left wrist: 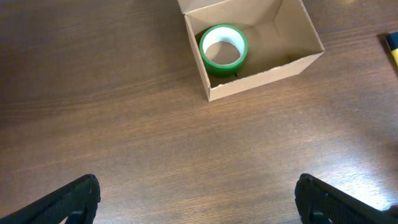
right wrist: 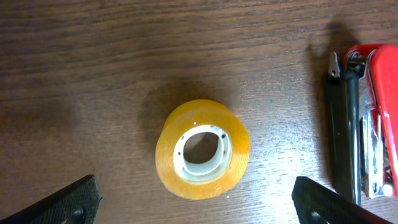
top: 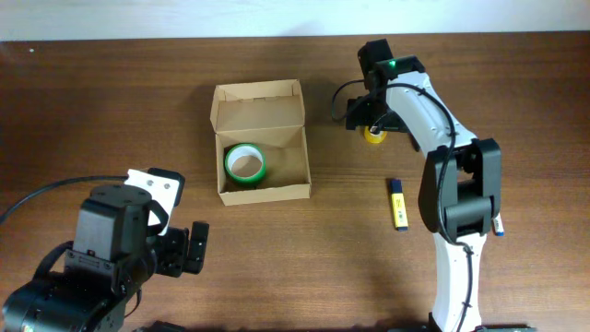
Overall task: Pack container
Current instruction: 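Move the right gripper to the yellow tape roll and grasp it, then carry the yellow tape to the box and drop it inside green tape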
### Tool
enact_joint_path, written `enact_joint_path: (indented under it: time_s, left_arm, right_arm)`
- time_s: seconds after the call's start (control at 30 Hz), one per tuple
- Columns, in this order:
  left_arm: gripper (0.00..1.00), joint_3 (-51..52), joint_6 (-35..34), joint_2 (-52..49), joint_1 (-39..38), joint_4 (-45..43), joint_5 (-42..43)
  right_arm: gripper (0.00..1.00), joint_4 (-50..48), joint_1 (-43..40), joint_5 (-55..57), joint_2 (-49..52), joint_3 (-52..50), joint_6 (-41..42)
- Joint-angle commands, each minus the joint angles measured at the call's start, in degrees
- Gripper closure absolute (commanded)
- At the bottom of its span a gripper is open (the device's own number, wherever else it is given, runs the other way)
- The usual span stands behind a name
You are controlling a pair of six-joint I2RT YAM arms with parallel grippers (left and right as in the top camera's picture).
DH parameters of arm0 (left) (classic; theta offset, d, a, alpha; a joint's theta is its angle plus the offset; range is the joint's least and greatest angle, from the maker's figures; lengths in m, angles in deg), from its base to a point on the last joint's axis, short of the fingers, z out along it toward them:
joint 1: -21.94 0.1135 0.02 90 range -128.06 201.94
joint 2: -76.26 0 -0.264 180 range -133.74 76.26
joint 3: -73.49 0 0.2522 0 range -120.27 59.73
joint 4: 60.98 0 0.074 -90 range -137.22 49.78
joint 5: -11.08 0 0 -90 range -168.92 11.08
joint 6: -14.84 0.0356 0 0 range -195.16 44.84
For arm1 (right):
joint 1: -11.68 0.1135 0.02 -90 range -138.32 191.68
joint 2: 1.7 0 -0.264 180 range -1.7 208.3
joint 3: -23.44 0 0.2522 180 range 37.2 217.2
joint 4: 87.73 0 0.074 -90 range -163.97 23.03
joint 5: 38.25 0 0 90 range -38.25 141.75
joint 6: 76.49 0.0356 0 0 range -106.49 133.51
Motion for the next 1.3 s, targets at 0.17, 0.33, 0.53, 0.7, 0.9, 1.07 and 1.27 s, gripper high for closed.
enact_joint_path:
  time_s: [0.17, 0.33, 0.53, 0.7, 0.9, 1.07, 1.27]
  left_arm:
    - [0.0, -0.2, 1.1, 0.1, 0.1, 0.0, 0.6]
    - [0.0, -0.2, 1.1, 0.1, 0.1, 0.0, 0.6]
    - [0.0, -0.2, 1.1, 0.1, 0.1, 0.0, 0.6]
    - [0.0, -0.2, 1.1, 0.1, 0.1, 0.0, 0.6]
    - [0.0, -0.2, 1.1, 0.1, 0.1, 0.0, 0.6]
    - [0.0, -0.2, 1.1, 0.1, 0.1, 0.0, 0.6]
    - [0.0, -0.2, 1.1, 0.1, 0.1, 0.0, 0.6]
  right_arm:
    - [0.02, -2.5, 0.5, 0.1, 2.8, -0.6, 0.1]
    - [0.06, -3.1, 0.5, -0.8, 3.3, -0.6, 0.1]
    - [0.09, -3.1, 0.3, -1.2, 3.6, -0.6, 0.1]
    - [0.12, -2.6, 0.3, -1.2, 4.8, -0.6, 0.2]
    - [0.23, -1.5, 0.0, -1.7, 5.0, -0.6, 1.6]
    - [0.34, -1.6, 0.0, -2.5, 5.0, -0.6, 1.6]
    - [0.48, -1.8, 0.0, -2.5, 5.0, -0.8, 1.6]
